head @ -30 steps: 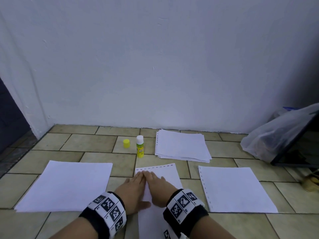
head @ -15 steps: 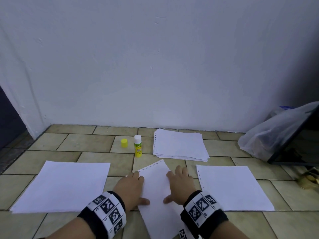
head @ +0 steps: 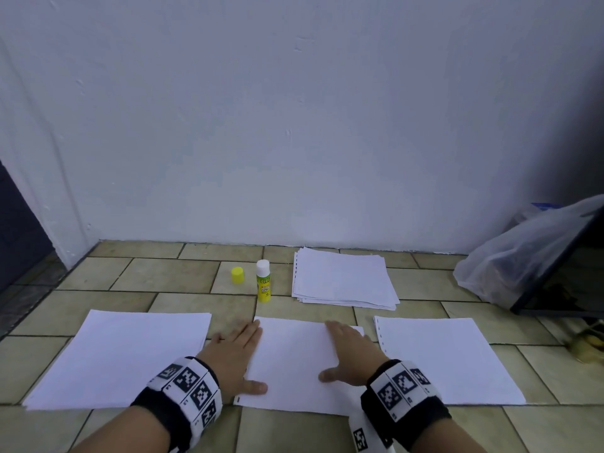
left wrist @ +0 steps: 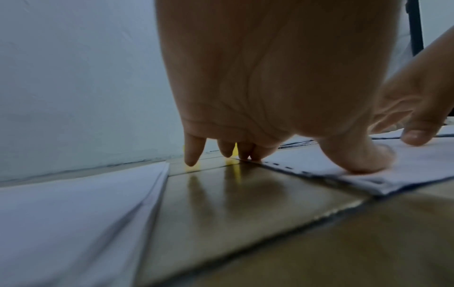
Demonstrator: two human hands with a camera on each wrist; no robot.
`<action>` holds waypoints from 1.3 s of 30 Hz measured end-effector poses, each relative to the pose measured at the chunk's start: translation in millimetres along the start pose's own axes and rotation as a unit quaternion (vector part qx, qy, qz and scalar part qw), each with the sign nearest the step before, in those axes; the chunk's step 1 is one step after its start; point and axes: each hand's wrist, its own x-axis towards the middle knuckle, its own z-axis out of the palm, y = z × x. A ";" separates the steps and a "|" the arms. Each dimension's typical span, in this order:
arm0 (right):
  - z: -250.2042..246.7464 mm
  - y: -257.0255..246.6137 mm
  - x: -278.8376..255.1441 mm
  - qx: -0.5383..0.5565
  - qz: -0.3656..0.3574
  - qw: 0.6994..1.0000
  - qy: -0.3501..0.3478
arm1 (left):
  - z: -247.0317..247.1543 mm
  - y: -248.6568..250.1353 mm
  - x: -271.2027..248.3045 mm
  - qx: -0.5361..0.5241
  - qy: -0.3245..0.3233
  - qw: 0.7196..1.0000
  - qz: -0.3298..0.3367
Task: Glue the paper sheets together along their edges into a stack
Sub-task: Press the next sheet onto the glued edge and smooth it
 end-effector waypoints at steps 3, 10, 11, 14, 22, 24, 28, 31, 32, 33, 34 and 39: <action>-4.4 15.4 -2.2 0.025 0.041 0.999 -0.008 | 3.6 -0.3 1.1 0.011 -0.019 1.000 -0.015; -7.8 19.4 -4.1 0.062 0.059 0.996 0.023 | 4.2 3.2 0.1 -0.017 -0.020 0.999 -0.031; -8.6 19.0 -4.1 0.070 0.055 0.996 0.029 | 4.2 3.4 0.2 -0.018 -0.018 0.999 -0.031; -12.8 21.0 -6.7 0.162 0.031 0.985 0.049 | 3.0 4.9 0.1 -0.025 -0.025 0.999 -0.033; -11.5 29.4 -27.0 0.270 0.023 0.956 0.114 | 6.9 3.4 3.2 -0.046 -0.027 0.998 -0.037; -7.8 30.3 -30.4 0.254 0.008 0.965 0.069 | 7.6 3.6 3.4 -0.048 -0.025 0.998 -0.037; -11.3 44.9 -31.1 0.234 0.024 0.965 0.116 | 7.0 3.7 4.6 -0.054 -0.027 0.998 -0.037; -22.8 61.4 -36.7 0.262 0.031 0.954 0.145 | 6.0 4.1 4.3 -0.042 -0.031 0.998 -0.035; -28.4 67.1 -39.7 0.282 0.028 0.947 0.149 | 5.6 4.5 4.2 -0.037 -0.033 0.998 -0.035; -34.6 72.3 -42.8 0.306 0.026 0.939 0.155 | 4.8 5.0 3.9 -0.033 -0.035 0.998 -0.037; -41.1 77.8 -44.7 0.330 0.029 0.929 0.164 | 4.2 5.3 4.1 -0.030 -0.035 0.998 -0.039; -71.8 93.2 -26.5 0.373 0.073 0.894 0.237 | 0.2 9.6 5.5 -0.004 -0.036 0.998 -0.053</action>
